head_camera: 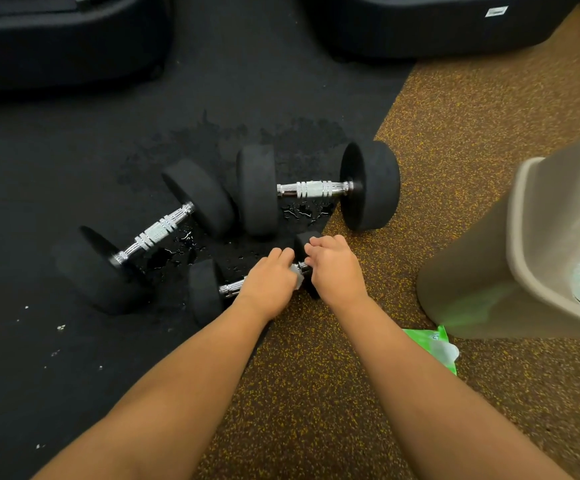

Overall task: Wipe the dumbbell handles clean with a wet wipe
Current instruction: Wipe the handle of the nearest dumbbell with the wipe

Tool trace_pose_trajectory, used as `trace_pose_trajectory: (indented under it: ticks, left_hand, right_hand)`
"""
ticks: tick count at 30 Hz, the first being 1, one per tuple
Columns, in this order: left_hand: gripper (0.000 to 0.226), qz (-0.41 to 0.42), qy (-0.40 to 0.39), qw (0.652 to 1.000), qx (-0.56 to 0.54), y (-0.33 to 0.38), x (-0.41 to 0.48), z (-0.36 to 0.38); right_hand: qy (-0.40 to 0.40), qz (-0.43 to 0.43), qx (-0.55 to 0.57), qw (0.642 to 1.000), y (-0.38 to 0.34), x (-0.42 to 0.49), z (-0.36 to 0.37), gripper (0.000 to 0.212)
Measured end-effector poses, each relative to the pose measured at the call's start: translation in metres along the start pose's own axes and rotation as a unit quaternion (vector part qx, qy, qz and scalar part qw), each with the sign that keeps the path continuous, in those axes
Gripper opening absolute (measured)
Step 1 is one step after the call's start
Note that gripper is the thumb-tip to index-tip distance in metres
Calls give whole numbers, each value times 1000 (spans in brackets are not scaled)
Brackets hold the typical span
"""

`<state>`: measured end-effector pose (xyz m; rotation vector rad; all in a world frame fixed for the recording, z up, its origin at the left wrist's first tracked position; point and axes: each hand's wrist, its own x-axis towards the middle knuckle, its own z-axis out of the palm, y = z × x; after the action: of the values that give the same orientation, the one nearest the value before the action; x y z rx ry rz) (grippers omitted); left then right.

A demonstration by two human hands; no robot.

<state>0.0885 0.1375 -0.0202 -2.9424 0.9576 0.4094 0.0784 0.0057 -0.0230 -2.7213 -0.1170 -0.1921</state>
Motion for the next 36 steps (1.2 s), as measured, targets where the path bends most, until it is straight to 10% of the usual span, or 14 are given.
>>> trace_pose_trajectory:
  ticks: [17,36]
  left_hand:
    - [19,-82,37,984,-152,-10,5,-1]
    - [34,-188,-162,949,-194,-26,43,-8]
  right_hand:
    - [27,-18,-13,999,4,1,4,17]
    - [63,-33,-14,997,7,-3,8,13]
